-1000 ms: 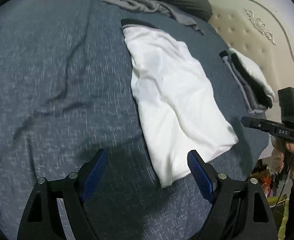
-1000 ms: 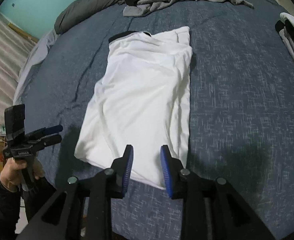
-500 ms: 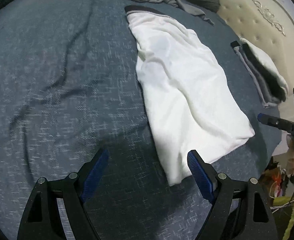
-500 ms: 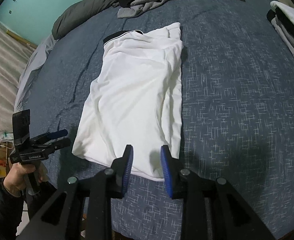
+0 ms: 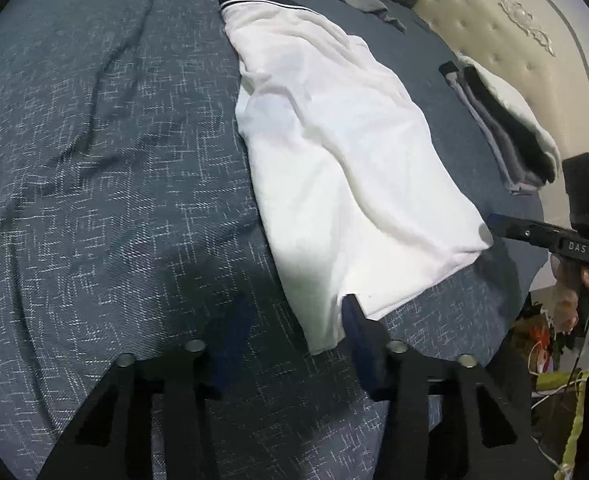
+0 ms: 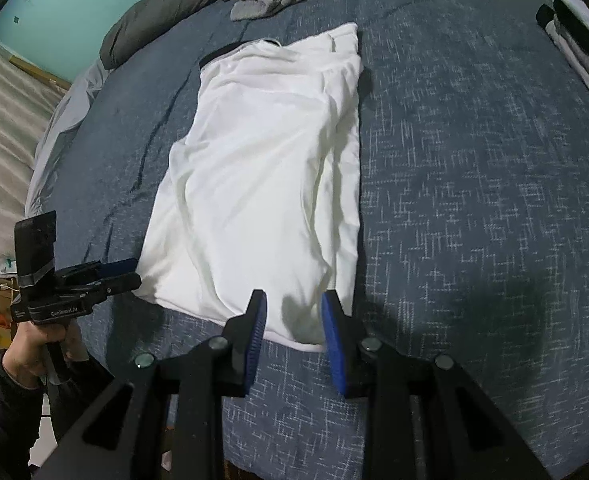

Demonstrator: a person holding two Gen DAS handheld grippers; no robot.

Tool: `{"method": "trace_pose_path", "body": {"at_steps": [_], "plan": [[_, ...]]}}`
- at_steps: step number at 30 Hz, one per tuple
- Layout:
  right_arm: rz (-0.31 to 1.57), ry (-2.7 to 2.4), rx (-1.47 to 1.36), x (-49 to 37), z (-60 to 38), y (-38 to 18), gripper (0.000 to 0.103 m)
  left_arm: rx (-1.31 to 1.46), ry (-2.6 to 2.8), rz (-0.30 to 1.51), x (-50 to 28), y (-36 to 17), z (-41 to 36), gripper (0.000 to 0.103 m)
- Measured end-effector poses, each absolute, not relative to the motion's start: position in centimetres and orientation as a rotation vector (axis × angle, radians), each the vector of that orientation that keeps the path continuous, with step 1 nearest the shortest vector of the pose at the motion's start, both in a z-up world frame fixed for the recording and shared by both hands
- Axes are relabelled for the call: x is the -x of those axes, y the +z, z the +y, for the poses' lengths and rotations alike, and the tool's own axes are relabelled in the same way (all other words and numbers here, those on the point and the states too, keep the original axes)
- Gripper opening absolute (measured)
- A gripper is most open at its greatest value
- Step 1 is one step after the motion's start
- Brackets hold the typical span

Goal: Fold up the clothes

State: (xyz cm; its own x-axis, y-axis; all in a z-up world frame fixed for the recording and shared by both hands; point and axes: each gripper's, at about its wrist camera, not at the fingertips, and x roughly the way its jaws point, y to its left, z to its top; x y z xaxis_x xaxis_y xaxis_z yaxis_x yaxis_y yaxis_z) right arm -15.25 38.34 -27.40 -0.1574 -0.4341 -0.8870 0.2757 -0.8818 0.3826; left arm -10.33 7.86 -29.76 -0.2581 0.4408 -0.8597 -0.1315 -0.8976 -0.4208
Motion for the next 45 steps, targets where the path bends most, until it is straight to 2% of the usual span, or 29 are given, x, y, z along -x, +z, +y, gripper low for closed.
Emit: {"method": "trace_pose_path", "body": {"at_steps": [3,5,10,12,13,20,33,37,41,45], "plan": [[-0.153,-2.071,-1.684,15.2,38.0,-28.0,0.028,1.638,2.177,-0.368,10.1,-30.0,8.2,0.034],[-0.134,-2.071,-1.699,15.1,37.8,-28.4,0.028,1.638,2.158,-0.355,10.0,-30.1,8.5,0.019],[-0.108,-2.073,-1.701,15.0,37.7,-28.9,0.028,1.622,2.150,-0.333,10.2,-29.9,9.2,0.006],[-0.110,-2.071,-1.680,14.9,37.7,-28.7,0.020,1.616,2.150,-0.331,10.1,-29.7,9.1,0.006],[-0.110,-2.069,-1.670,14.8,37.7,-28.5,0.009,1.611,2.149,-0.329,10.1,-29.5,9.1,0.005],[-0.129,-2.090,-1.605,14.4,38.7,-26.0,0.004,1.554,2.158,-0.322,9.2,-27.6,8.1,0.004],[-0.111,-2.045,-1.688,13.6,39.5,-29.2,0.004,1.593,2.126,-0.330,8.0,-29.2,7.4,0.003],[-0.114,-2.040,-1.666,14.1,39.8,-28.2,0.009,1.595,2.131,-0.364,7.9,-29.5,6.8,0.003],[-0.091,-2.075,-1.626,15.6,40.1,-26.2,0.024,1.567,2.161,-0.415,8.1,-28.6,5.8,0.003],[-0.041,-2.133,-1.556,17.9,39.9,-23.9,0.024,1.532,2.214,-0.413,8.8,-27.9,4.8,0.003]]}}
